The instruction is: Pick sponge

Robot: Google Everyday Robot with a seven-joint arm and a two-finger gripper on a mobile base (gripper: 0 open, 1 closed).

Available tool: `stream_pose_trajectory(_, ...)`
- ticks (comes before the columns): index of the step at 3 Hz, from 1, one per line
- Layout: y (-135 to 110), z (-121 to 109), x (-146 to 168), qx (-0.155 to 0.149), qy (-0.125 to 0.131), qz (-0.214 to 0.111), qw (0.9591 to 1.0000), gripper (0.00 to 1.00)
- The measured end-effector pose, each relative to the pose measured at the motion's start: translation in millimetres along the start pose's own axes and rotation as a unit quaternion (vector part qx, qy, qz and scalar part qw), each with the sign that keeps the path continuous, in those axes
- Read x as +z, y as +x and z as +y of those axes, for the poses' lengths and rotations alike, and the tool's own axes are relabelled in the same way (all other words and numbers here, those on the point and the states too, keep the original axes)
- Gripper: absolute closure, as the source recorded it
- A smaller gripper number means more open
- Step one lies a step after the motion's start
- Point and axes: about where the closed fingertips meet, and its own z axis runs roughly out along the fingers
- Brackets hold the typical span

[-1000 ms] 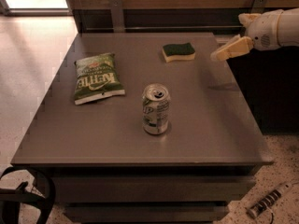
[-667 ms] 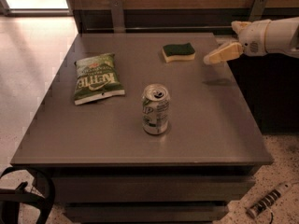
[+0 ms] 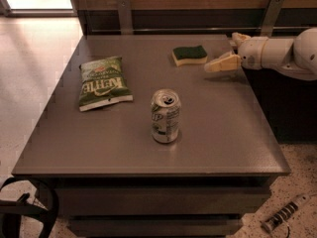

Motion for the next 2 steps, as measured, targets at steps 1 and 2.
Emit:
stream_pose_trajectory(1,4.1,-4.8,20.3,0.012,-0.012,-0.025,0.9995,0.0)
stream_pose_trajectory(2,6.9,-3.0,39.6,0.024,-0.028,-0.038,0.9986,0.0)
